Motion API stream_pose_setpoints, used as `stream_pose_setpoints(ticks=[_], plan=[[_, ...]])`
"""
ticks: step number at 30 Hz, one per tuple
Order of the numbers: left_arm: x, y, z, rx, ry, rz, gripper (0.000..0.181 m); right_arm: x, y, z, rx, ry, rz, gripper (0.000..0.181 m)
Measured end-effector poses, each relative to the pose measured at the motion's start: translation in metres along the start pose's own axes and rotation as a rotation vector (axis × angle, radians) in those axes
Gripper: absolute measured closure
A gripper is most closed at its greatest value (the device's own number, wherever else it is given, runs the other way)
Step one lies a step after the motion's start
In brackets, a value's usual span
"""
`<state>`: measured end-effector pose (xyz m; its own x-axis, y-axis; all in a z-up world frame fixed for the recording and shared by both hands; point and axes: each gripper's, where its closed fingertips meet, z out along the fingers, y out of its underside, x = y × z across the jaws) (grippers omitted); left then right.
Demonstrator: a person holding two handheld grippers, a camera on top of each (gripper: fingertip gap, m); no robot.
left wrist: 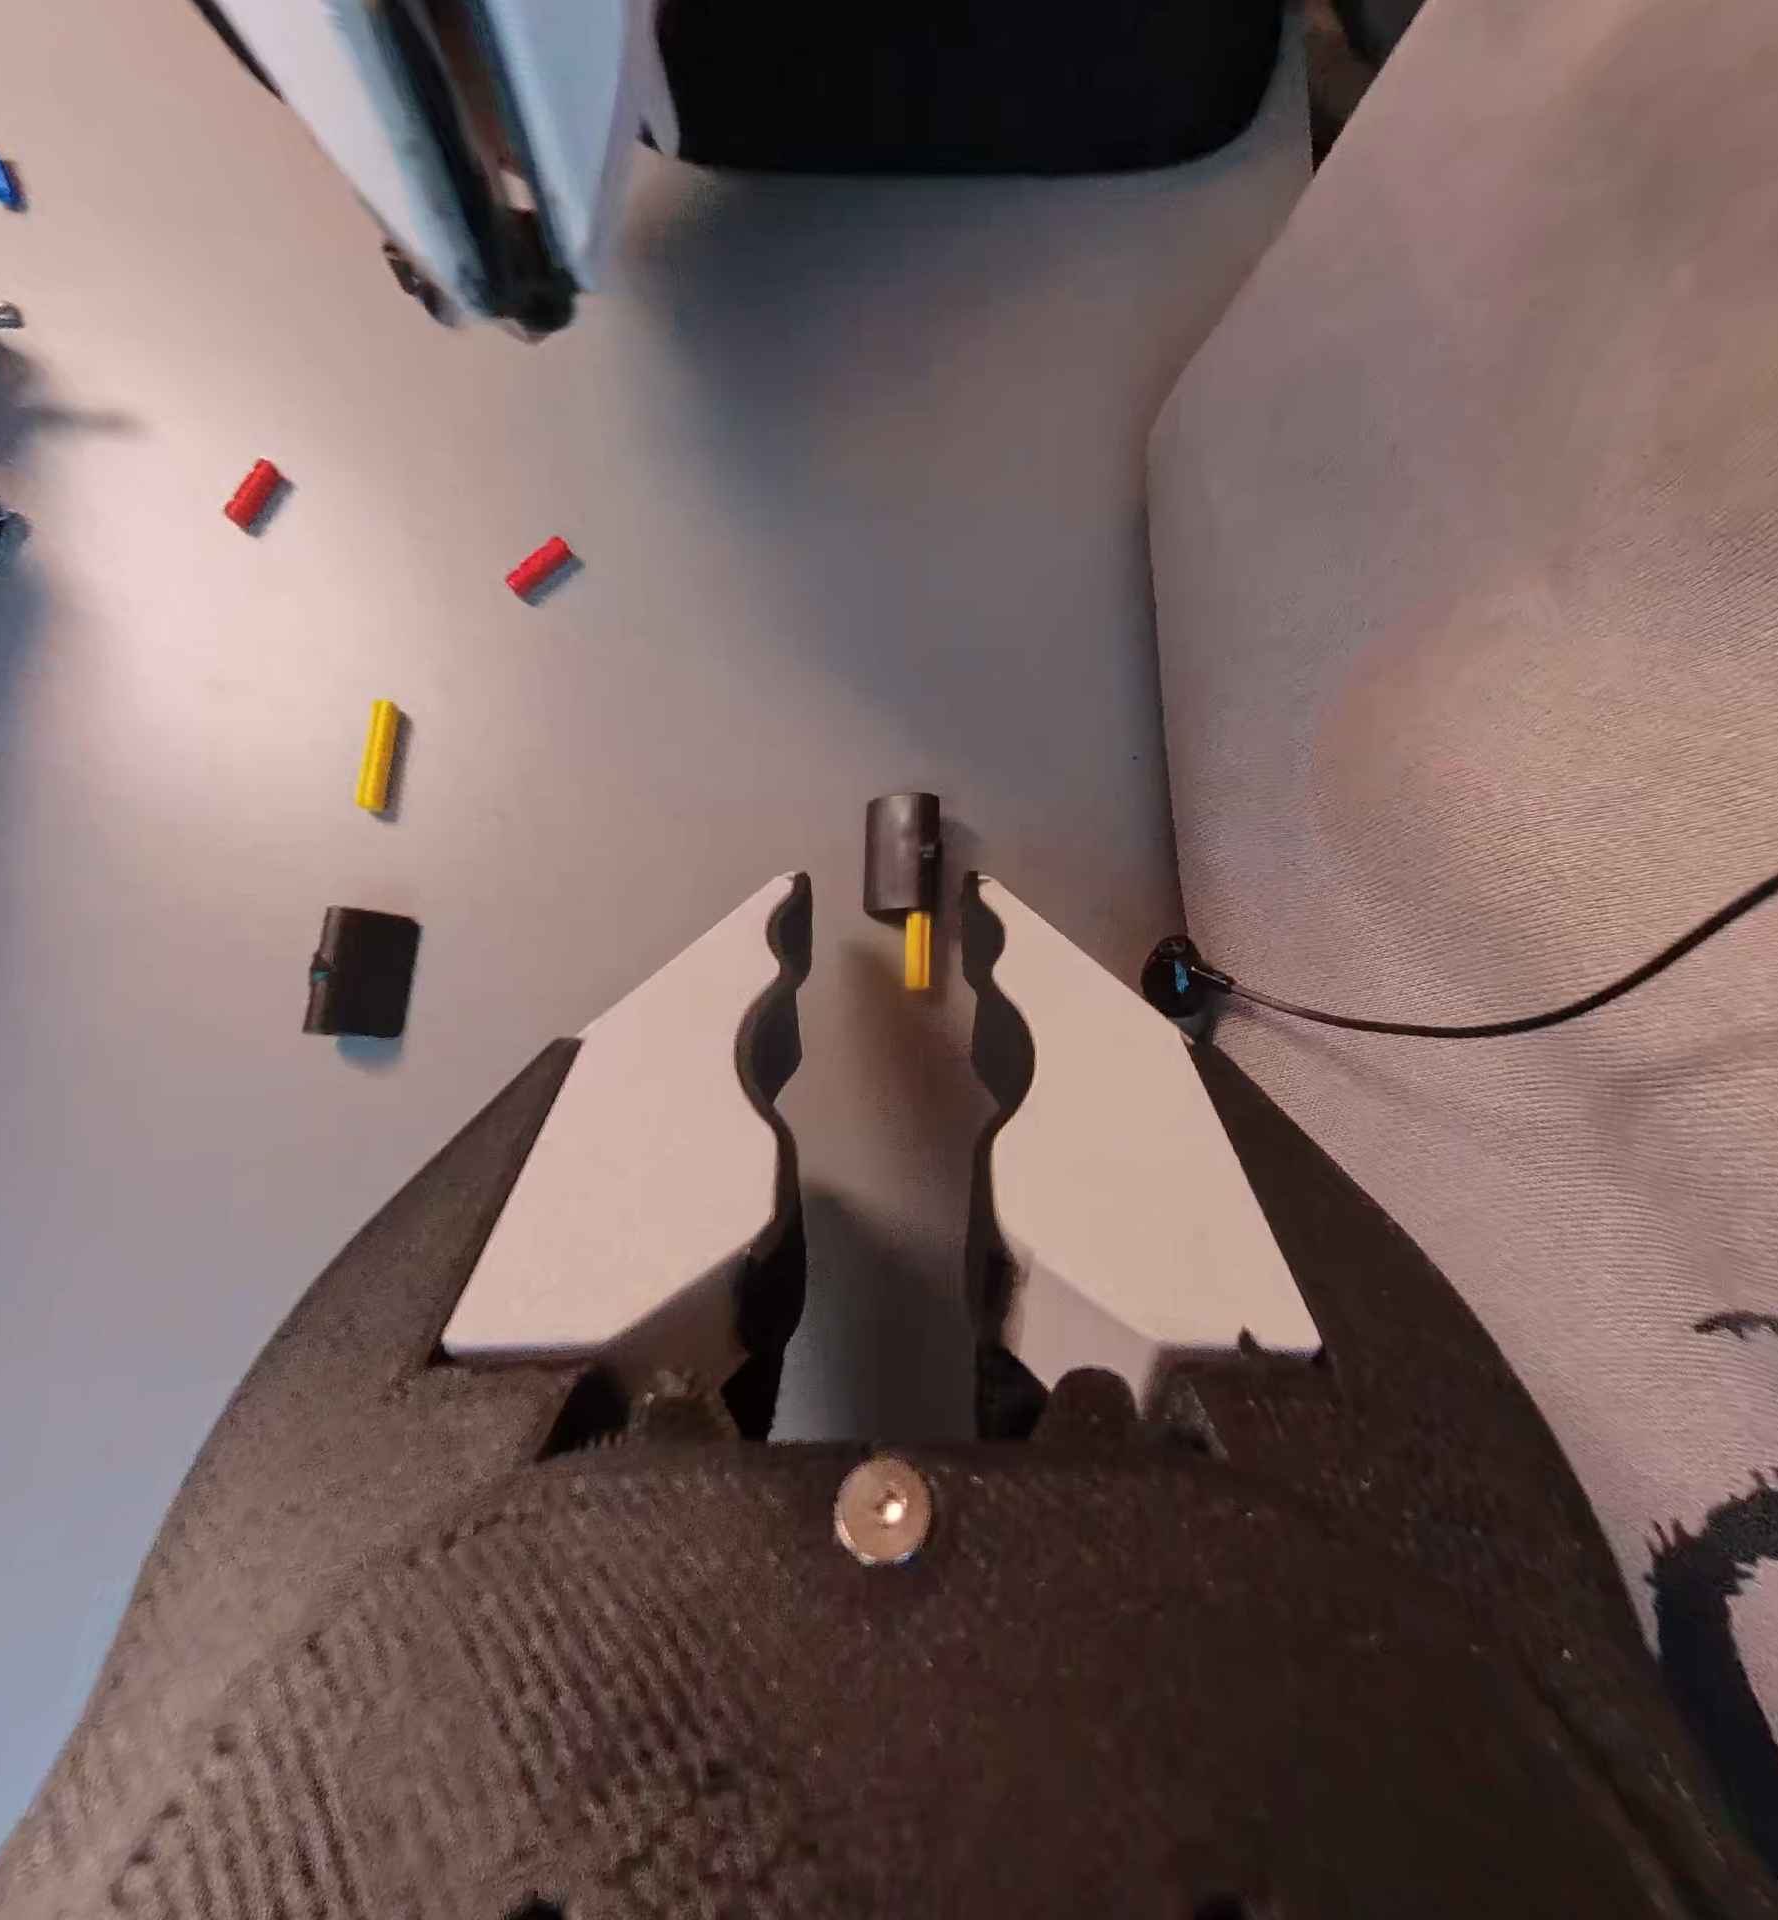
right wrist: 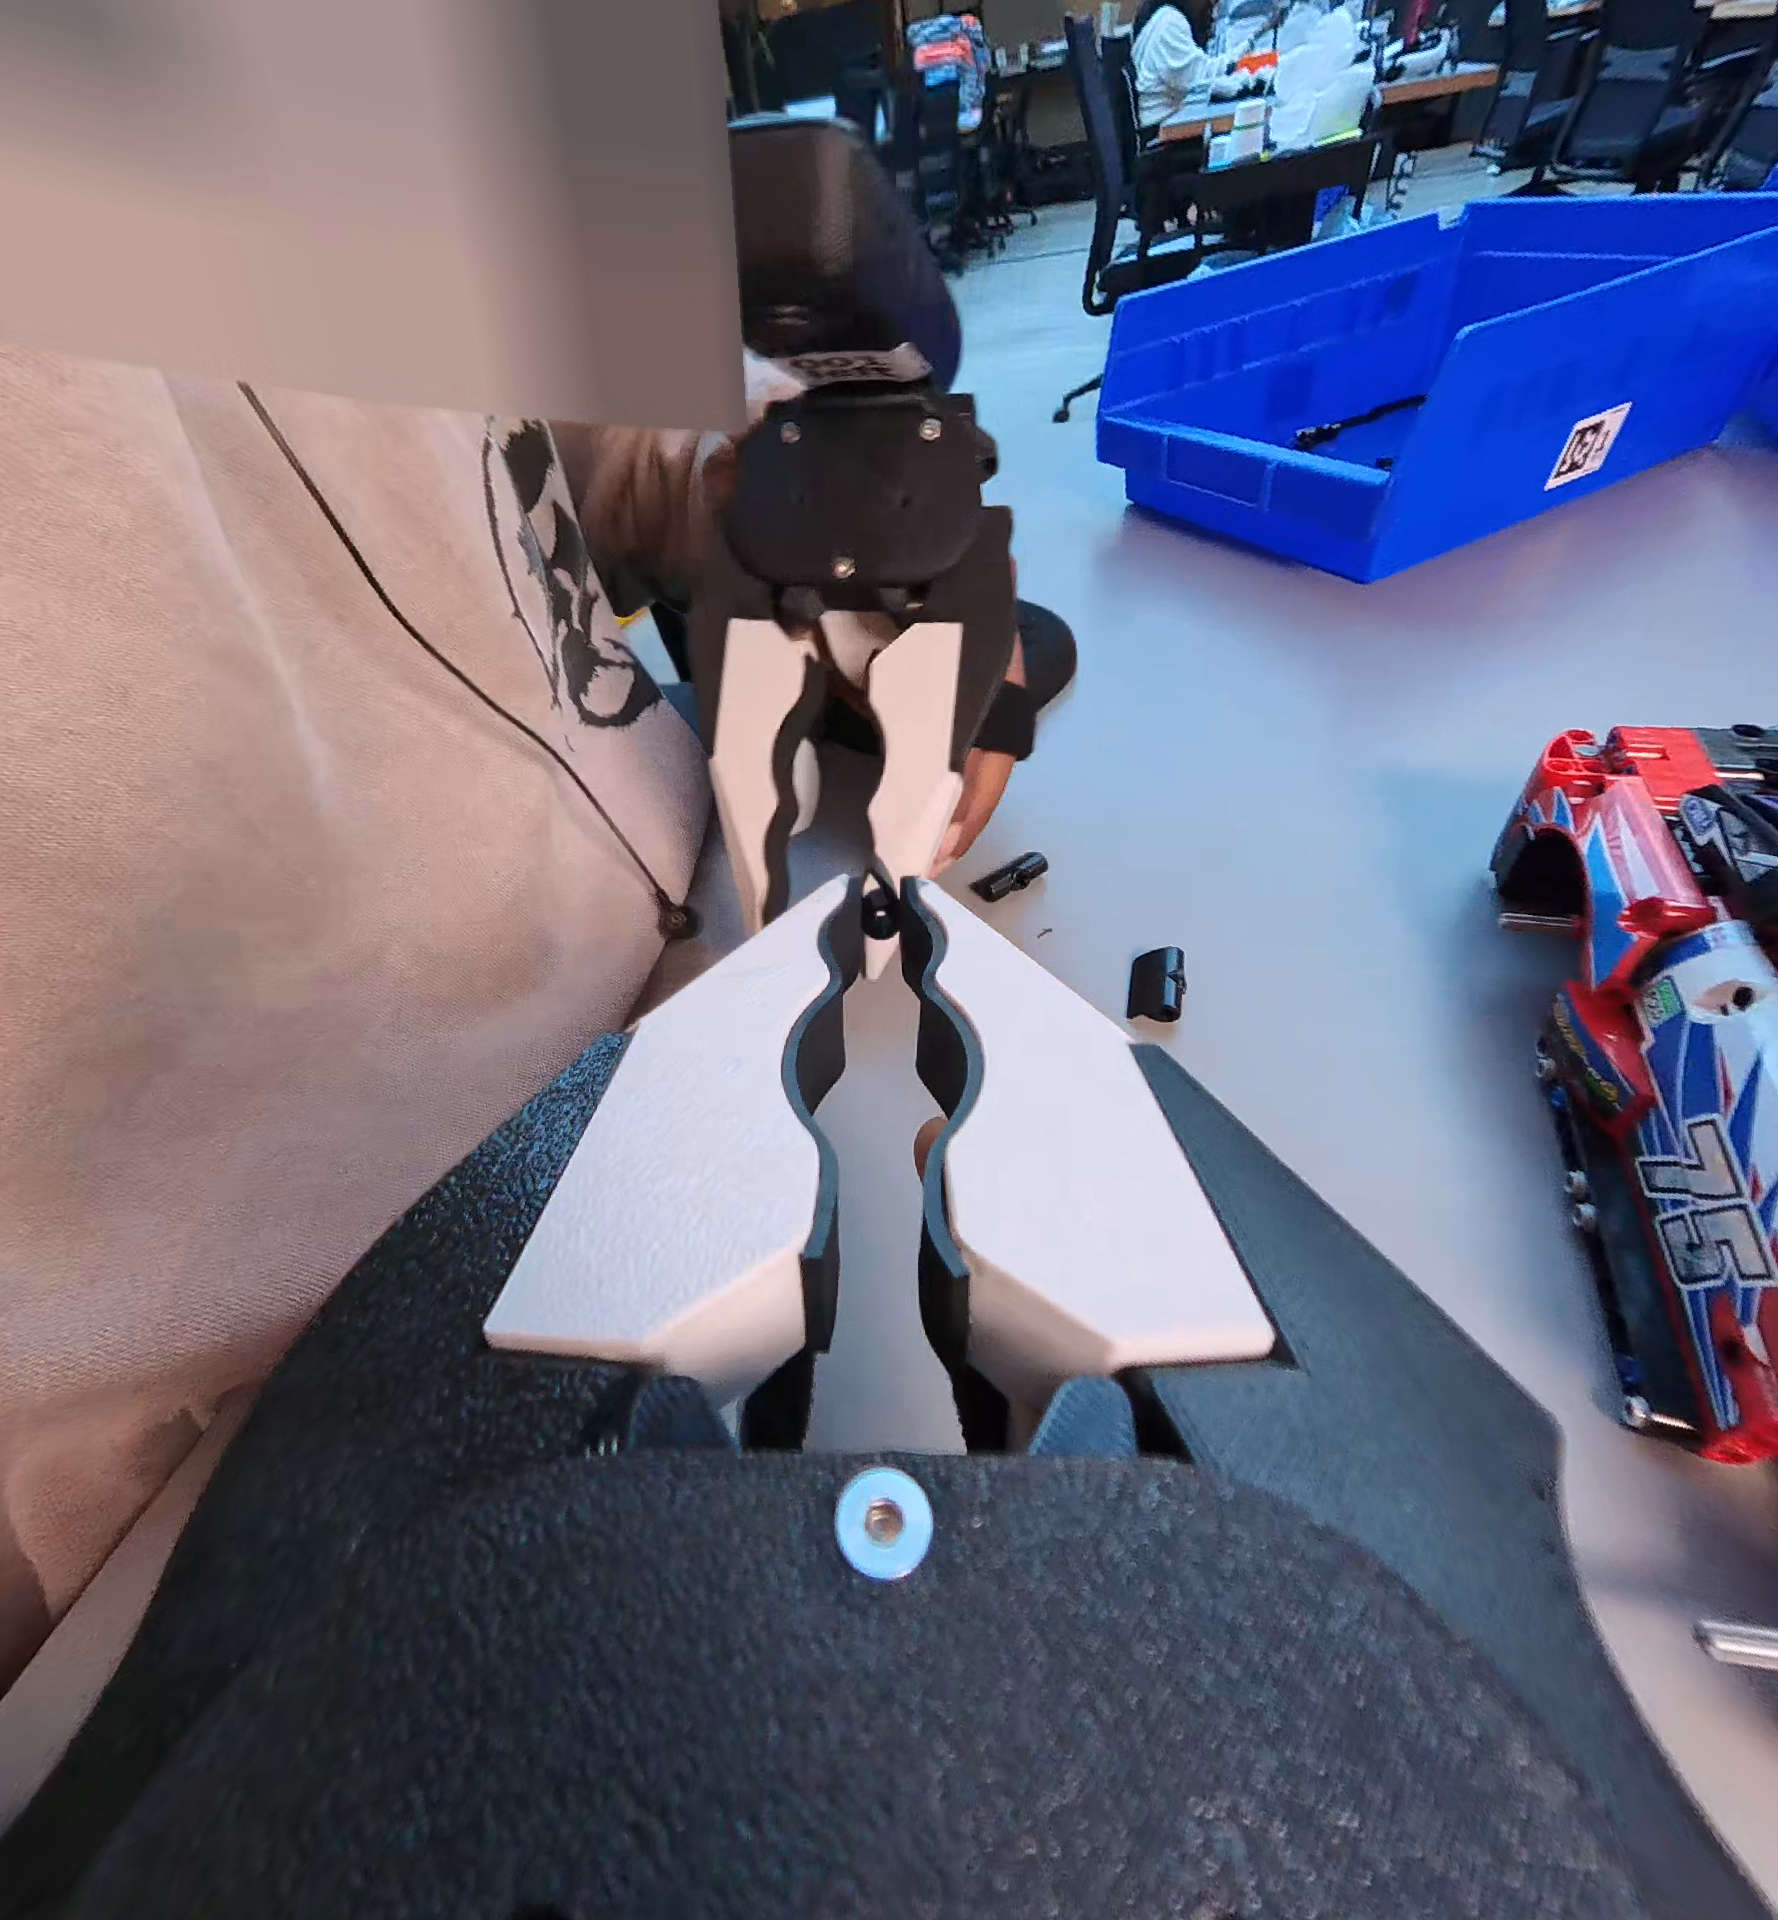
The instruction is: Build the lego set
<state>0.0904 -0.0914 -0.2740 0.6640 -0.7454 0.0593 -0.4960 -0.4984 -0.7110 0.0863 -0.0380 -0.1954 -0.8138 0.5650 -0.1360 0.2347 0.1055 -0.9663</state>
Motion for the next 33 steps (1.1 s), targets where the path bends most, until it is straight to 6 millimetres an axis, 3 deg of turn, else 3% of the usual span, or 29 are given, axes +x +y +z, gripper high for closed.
stream_pose_setpoints(ticks=[4,7,9,14,18,21,25,29,33], plan=[[-0.008,0.004,0.012,-0.094,-0.062,0.032,0.166,0.003,0.004,0.001,-0.021,0.033,0.000,0.177],[-0.040,0.010,0.001,-0.138,-0.221,-0.076,0.171,0.008,0.006,-0.004,-0.039,0.095,-0.008,0.176],[-0.050,0.019,-0.008,-0.154,-0.266,-0.189,0.166,0.010,0.007,-0.009,-0.039,0.123,-0.008,0.176],[-0.024,0.022,-0.010,-0.103,-0.152,-0.306,0.158,0.014,0.004,-0.018,-0.026,0.164,-0.016,0.176],[0.009,-0.002,0.000,0.018,-0.016,-0.182,0.158,0.012,0.001,-0.019,-0.015,0.161,-0.017,0.177],[-0.012,-0.009,-0.012,0.066,-0.078,-0.122,0.162,0.012,0.001,-0.021,-0.011,0.166,-0.018,0.177],[-0.053,0.010,-0.025,-0.012,-0.118,0.042,0.153,0.013,0.001,-0.022,-0.005,0.163,-0.010,0.176],[-0.055,0.016,-0.015,-0.108,0.037,0.238,0.143,0.014,0.004,-0.020,-0.015,0.161,0.001,0.176],[-0.048,0.020,-0.006,-0.200,0.186,0.293,0.149,0.015,0.006,-0.022,-0.015,0.165,0.012,0.176]])
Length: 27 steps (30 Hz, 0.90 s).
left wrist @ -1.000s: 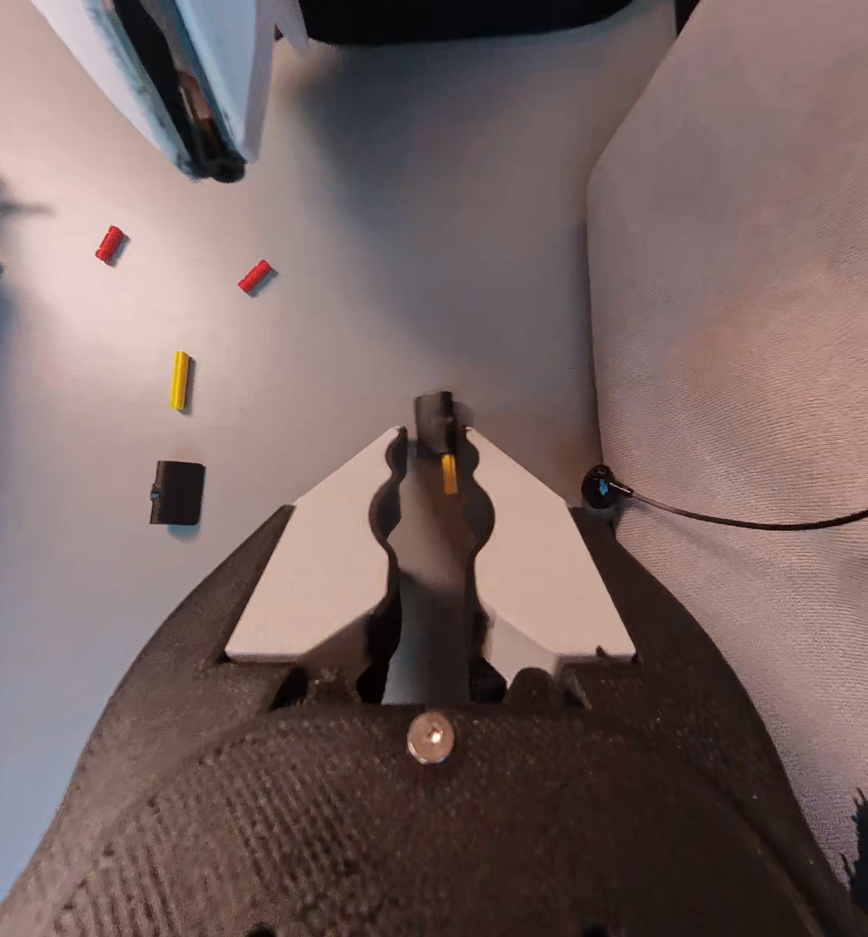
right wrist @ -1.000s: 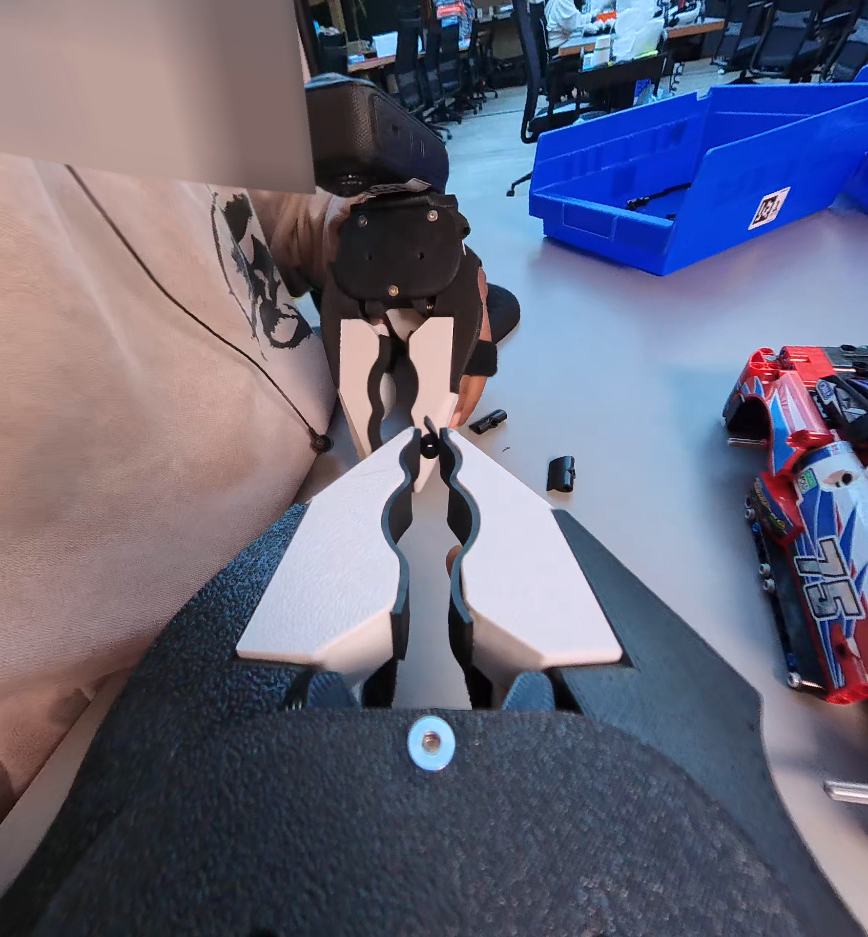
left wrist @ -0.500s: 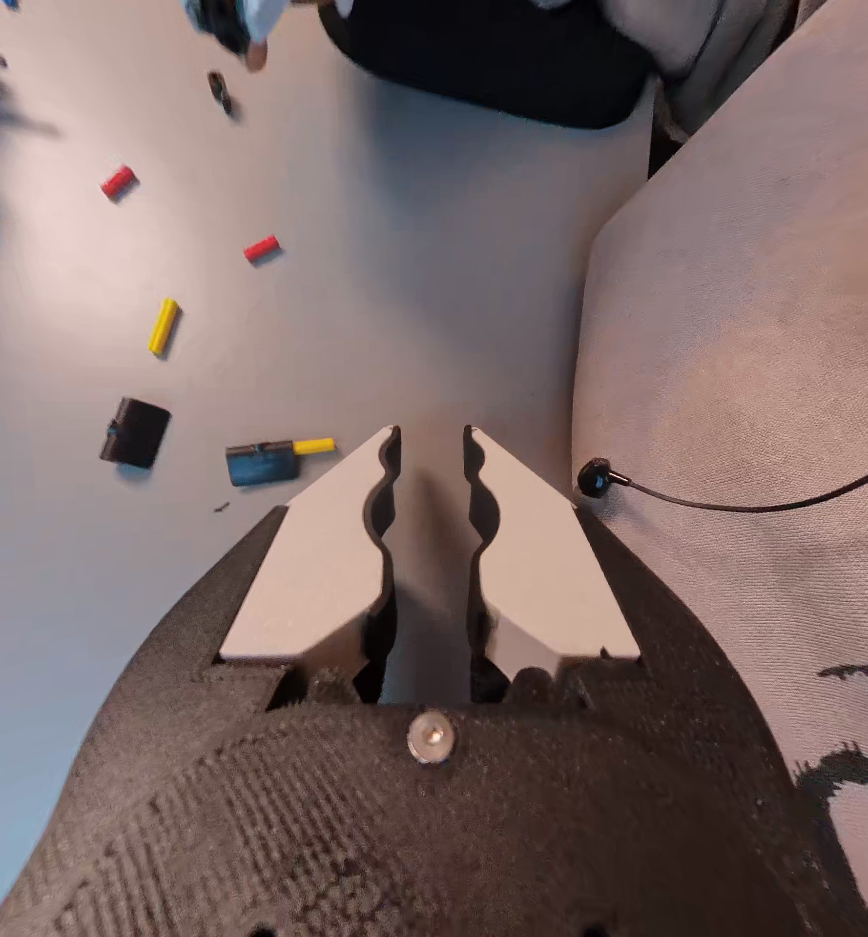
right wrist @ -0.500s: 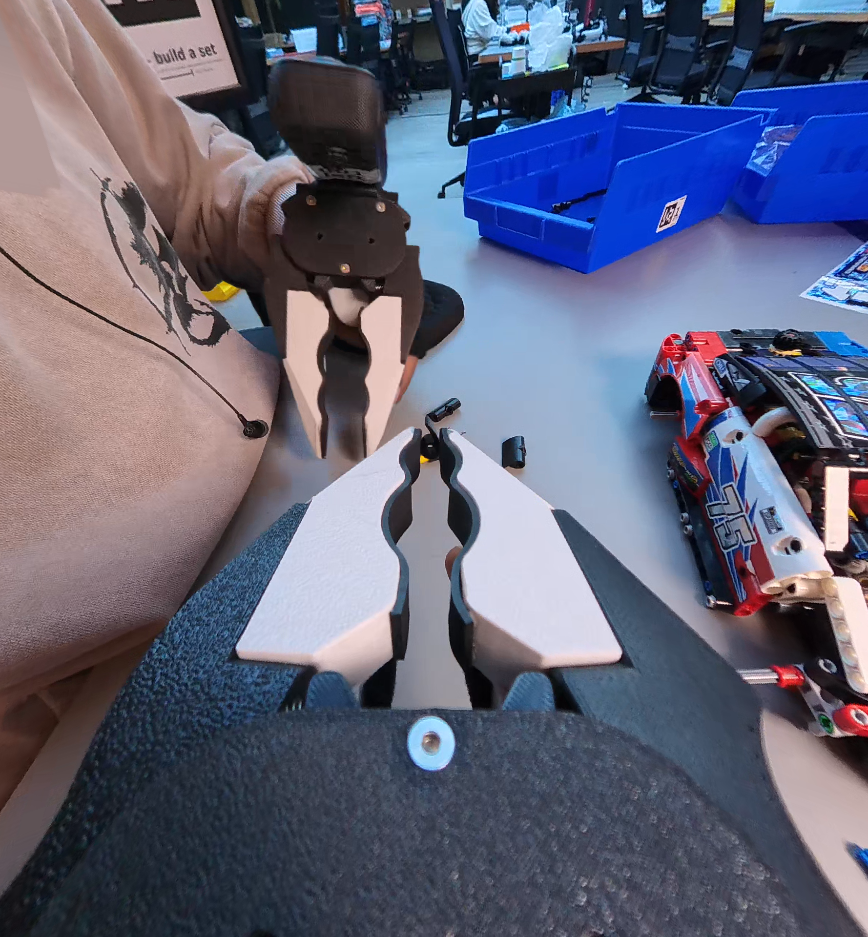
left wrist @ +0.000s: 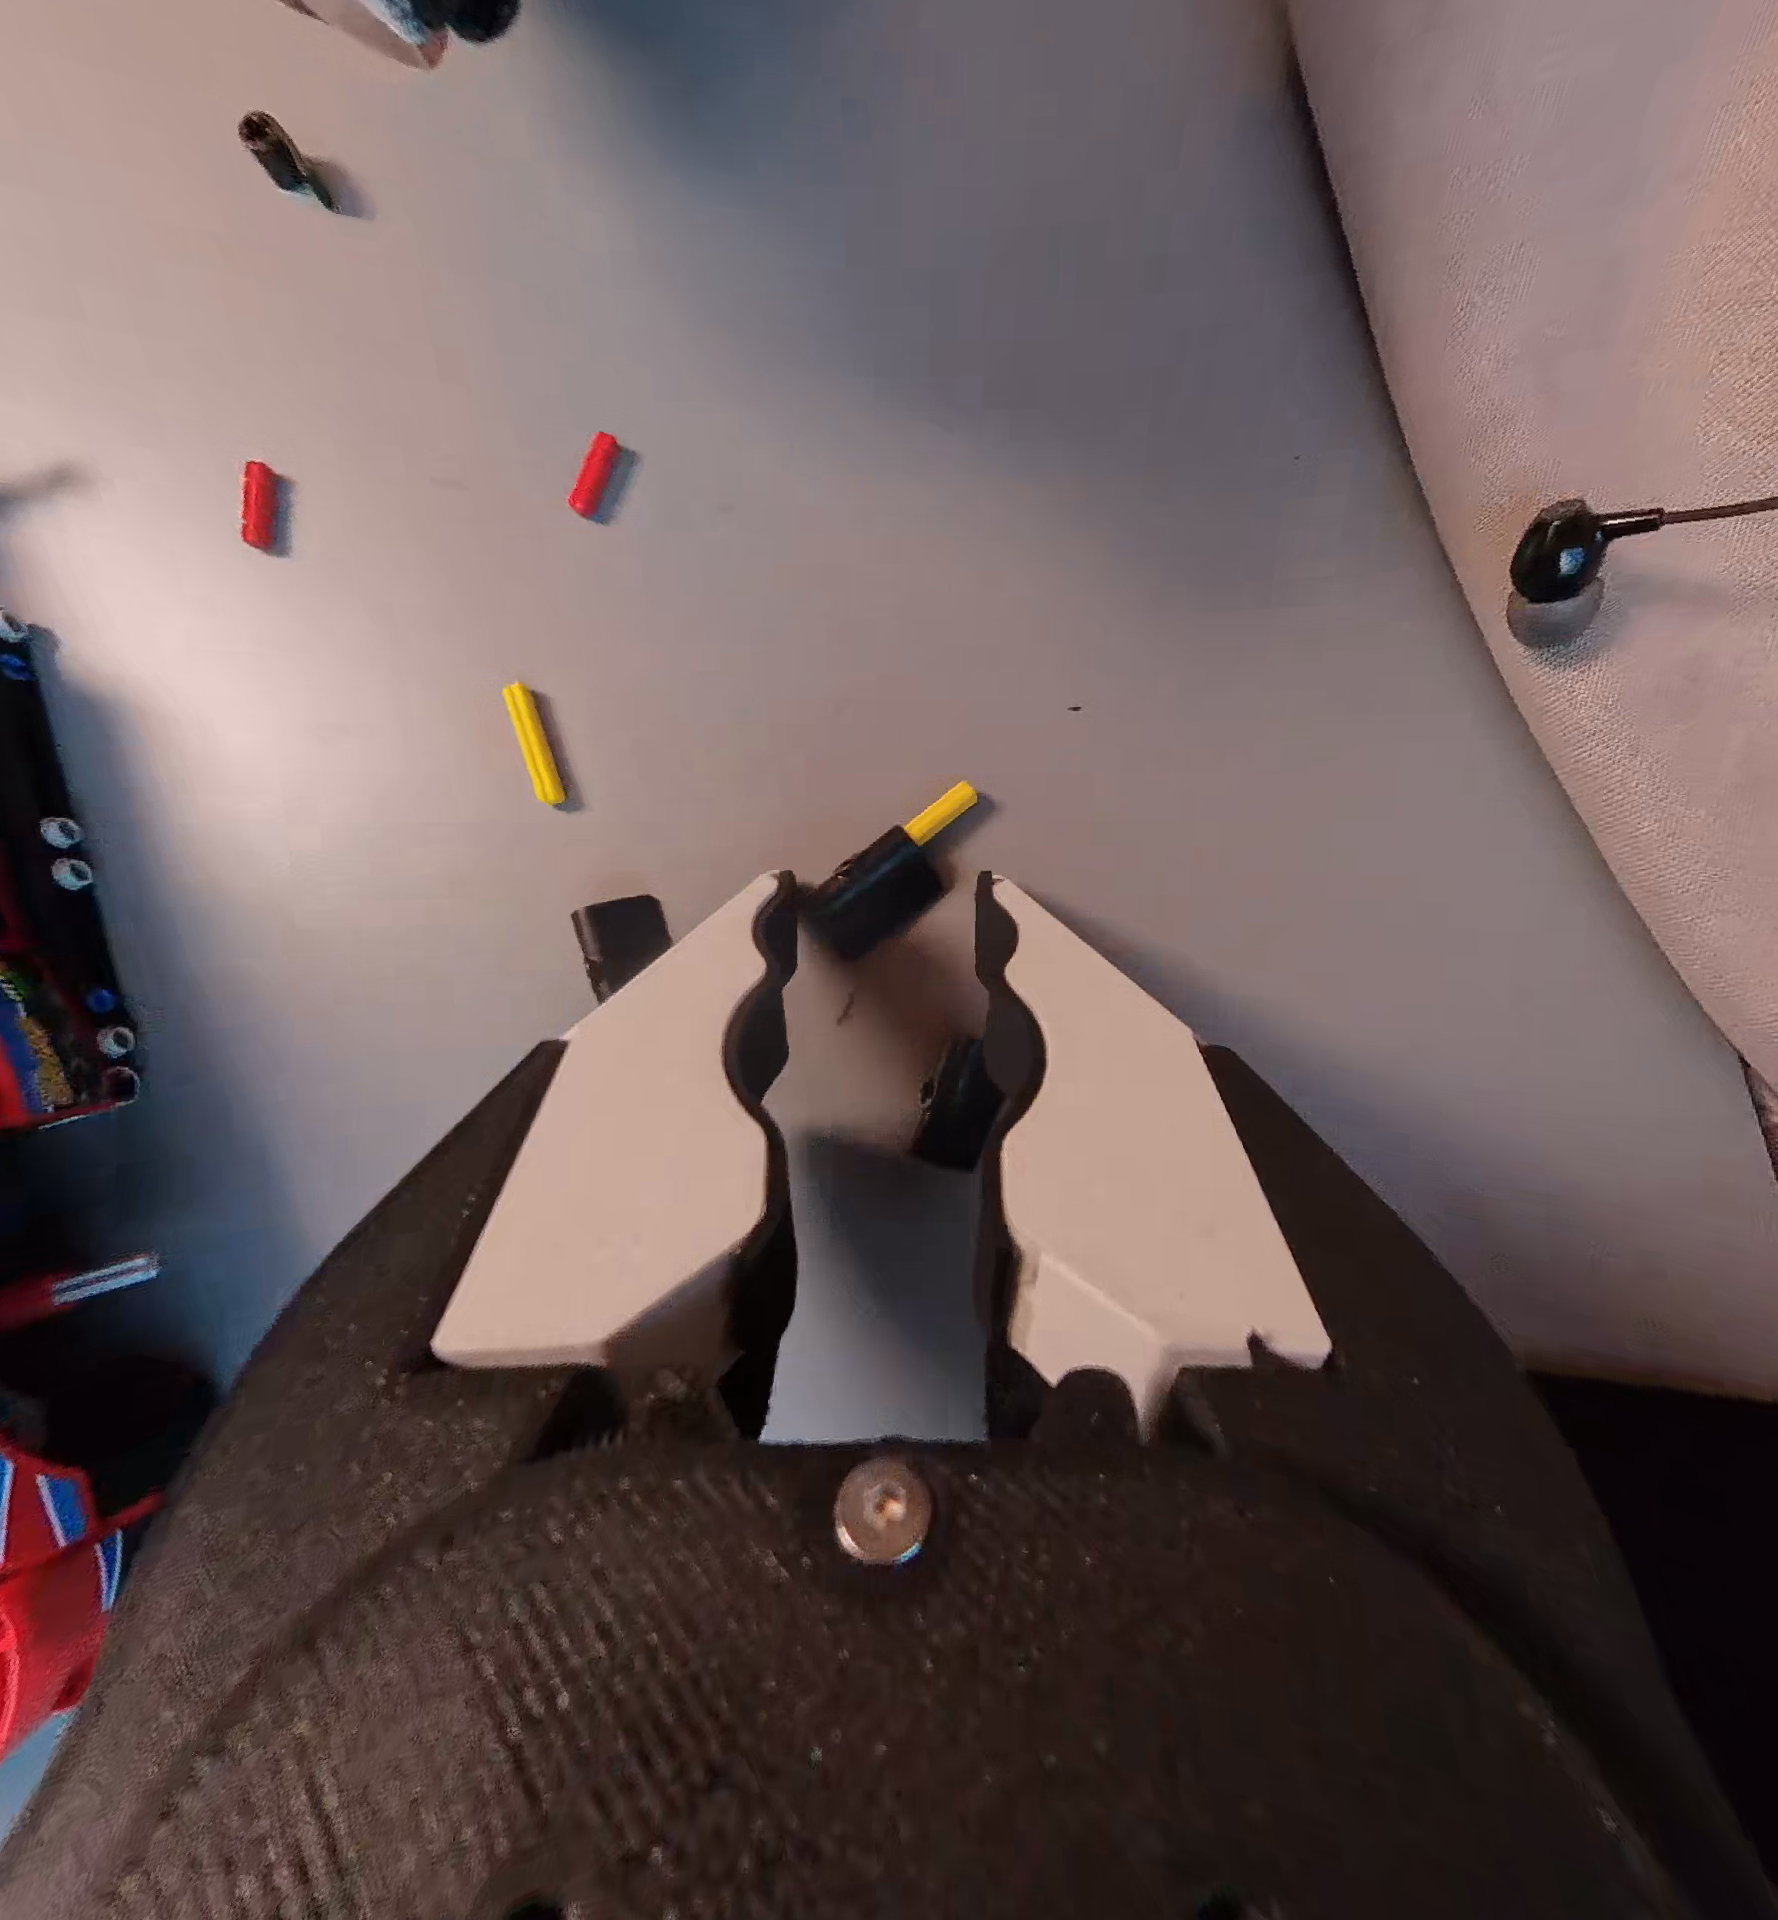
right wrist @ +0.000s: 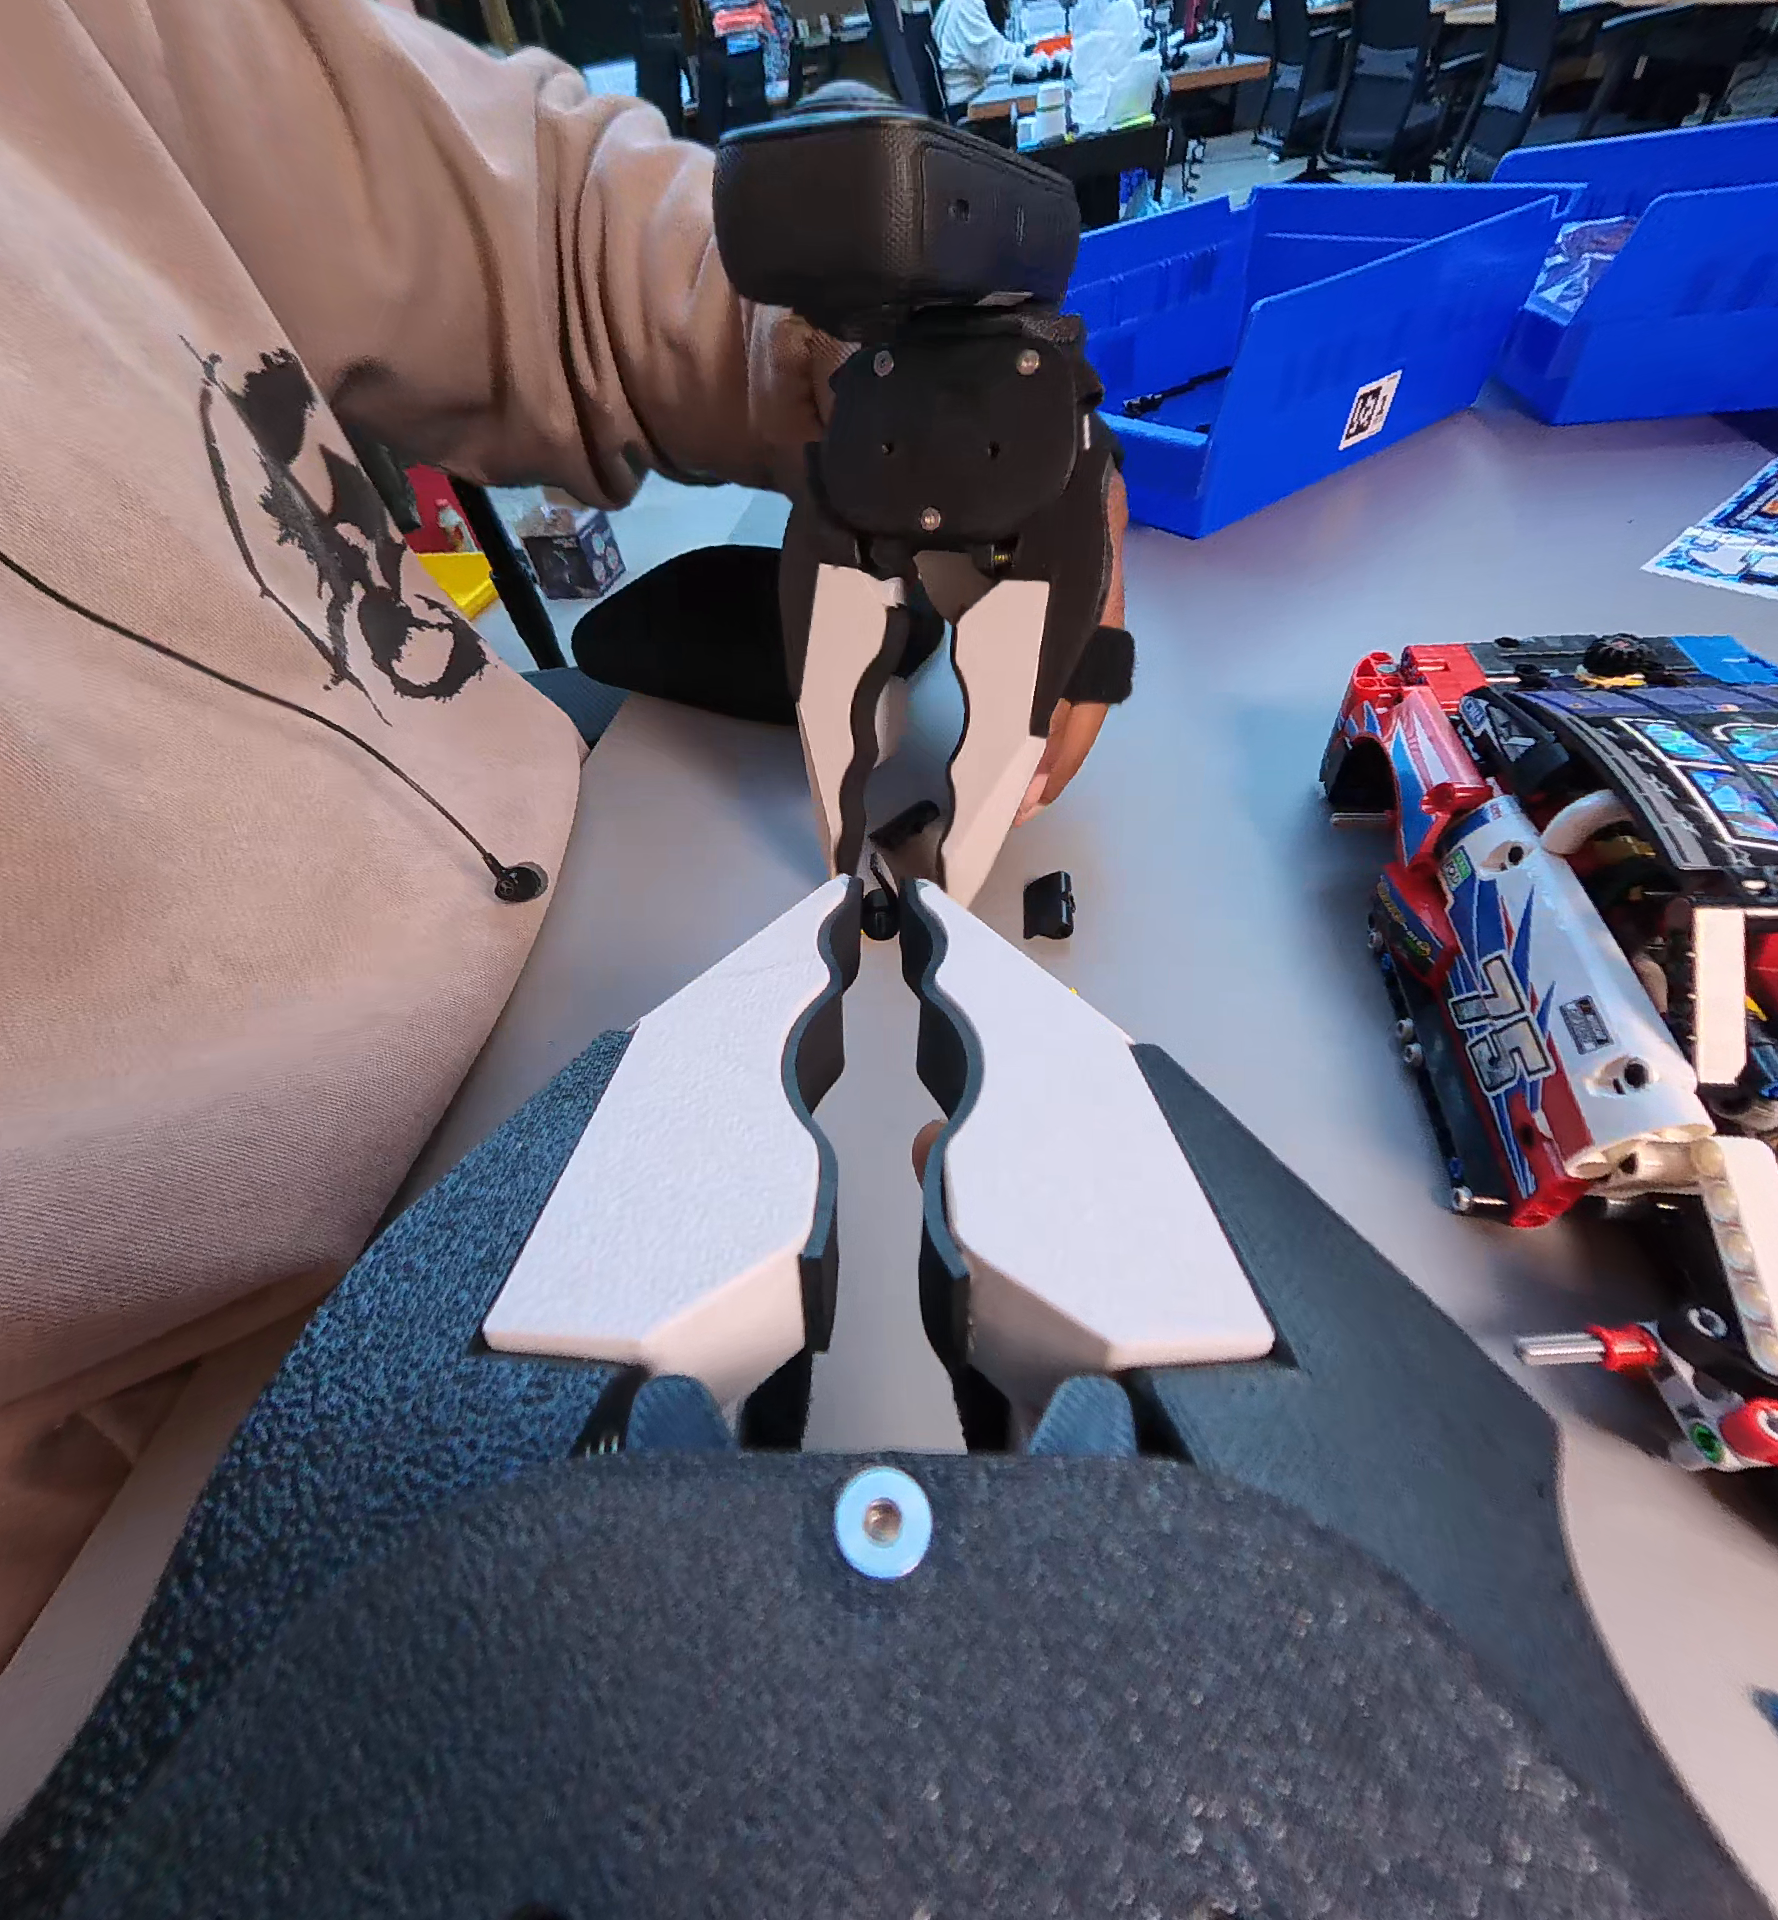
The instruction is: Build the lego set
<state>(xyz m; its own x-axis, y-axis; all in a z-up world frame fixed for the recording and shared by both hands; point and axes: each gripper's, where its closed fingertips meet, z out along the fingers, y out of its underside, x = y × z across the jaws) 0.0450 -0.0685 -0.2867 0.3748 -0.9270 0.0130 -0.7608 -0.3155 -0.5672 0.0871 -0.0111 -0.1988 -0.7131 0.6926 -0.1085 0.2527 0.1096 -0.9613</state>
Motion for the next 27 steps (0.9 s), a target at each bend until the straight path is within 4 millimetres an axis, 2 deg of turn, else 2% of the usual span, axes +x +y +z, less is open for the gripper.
stream_pose_setpoints(ticks=[4,12,17,21,27], plan=[[0.000,0.002,-0.001,-0.028,0.012,-0.023,0.163,0.003,0.001,-0.003,0.005,0.000,0.017,0.176],[0.004,-0.002,0.001,-0.004,-0.091,-0.040,0.162,0.004,0.002,-0.002,0.012,-0.012,0.043,0.176],[0.008,-0.010,0.007,0.015,-0.047,-0.043,0.165,0.003,0.004,0.000,0.004,-0.013,0.046,0.176],[0.004,-0.018,0.006,0.095,-0.023,-0.180,0.175,0.002,0.003,0.000,0.006,-0.015,0.045,0.176],[-0.004,-0.030,-0.004,0.299,0.026,-0.424,0.176,0.002,0.003,0.000,0.007,-0.021,0.048,0.177]])
